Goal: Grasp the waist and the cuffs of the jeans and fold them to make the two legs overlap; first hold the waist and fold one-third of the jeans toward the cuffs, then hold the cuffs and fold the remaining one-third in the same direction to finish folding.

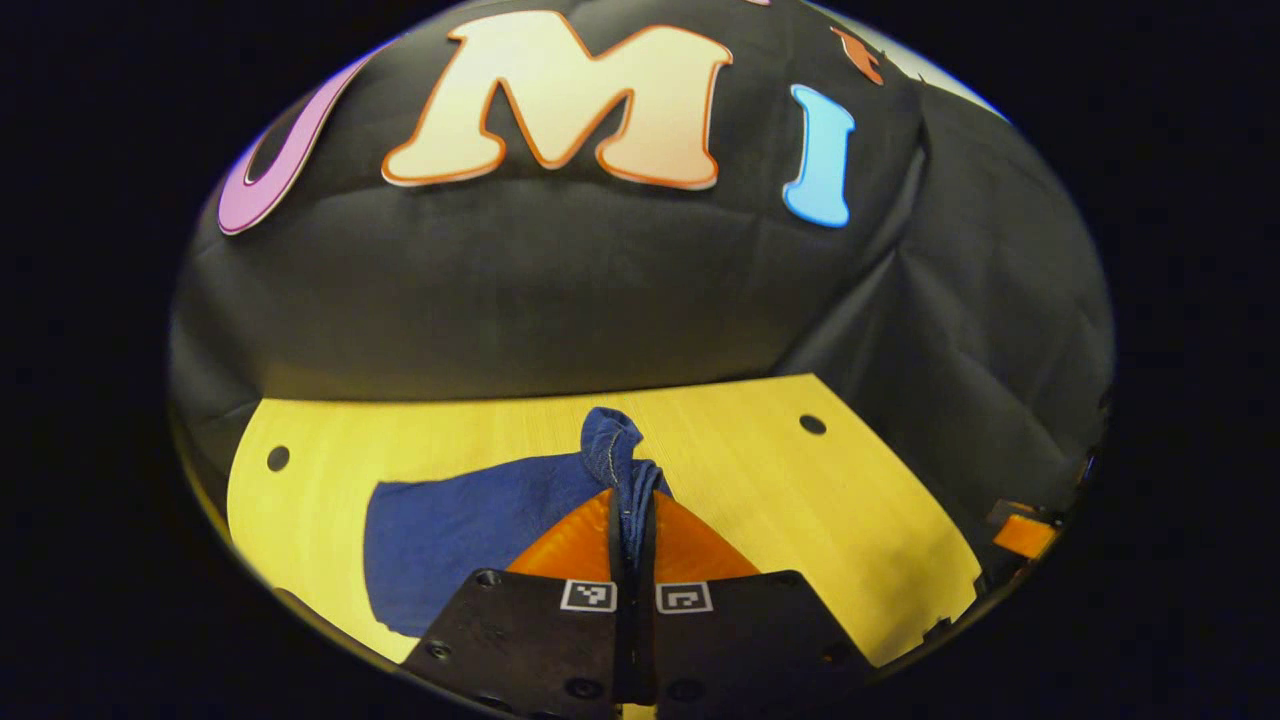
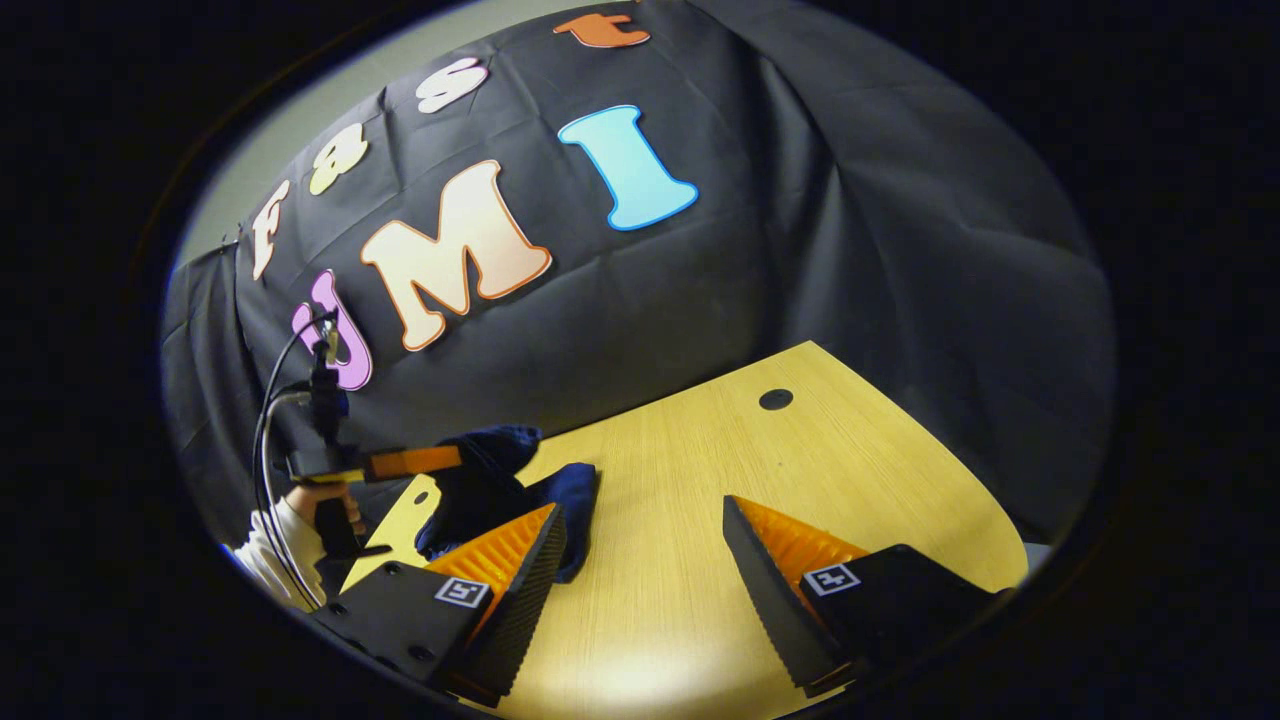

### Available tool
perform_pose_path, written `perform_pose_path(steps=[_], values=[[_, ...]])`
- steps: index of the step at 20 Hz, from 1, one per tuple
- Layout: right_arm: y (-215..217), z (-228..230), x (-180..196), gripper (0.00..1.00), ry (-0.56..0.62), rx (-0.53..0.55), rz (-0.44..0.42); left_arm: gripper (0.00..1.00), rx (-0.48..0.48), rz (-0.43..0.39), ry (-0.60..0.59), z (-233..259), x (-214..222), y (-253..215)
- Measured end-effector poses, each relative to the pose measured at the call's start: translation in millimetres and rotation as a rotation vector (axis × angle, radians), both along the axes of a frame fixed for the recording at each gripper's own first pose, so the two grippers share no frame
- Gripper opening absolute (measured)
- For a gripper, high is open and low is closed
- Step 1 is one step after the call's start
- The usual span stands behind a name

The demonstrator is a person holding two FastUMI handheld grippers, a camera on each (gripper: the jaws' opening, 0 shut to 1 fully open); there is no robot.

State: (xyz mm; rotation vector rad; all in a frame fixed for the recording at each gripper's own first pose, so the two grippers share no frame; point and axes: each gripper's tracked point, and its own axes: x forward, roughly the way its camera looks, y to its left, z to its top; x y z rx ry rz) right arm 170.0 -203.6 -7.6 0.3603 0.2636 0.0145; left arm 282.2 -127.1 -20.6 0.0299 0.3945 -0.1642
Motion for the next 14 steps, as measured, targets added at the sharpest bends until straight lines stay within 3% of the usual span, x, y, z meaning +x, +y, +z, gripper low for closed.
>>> perform_pose_path(steps=[5,8,9,11,13,14], values=[[-2.4,-6.0,-7.3,0.97,0.005,0.004,0.003,0.01,0.170,0.049,0.075,-76.5,-15.9,-9.0],[10.3,-8.6,-11.5,0.98,0.010,0.012,0.018,0.07,0.158,0.034,0.123,-104.3,-32.4,-23.5],[16.6,-9.1,-13.8,0.97,0.010,0.011,0.023,0.16,0.118,-0.006,0.122,-100.6,-41.5,-33.4],[30.9,-10.8,-18.2,0.97,0.020,0.007,0.044,0.56,-0.033,-0.092,0.110,-89.7,-64.9,-55.0],[49.0,-7.5,-21.7,0.98,0.019,0.005,0.068,0.96,-0.111,-0.105,0.055,-64.7,-90.8,-53.9],[58.9,-6.7,-22.4,0.98,0.022,0.008,0.079,0.99,-0.125,-0.087,0.011,-48.3,-102.8,-44.3]])
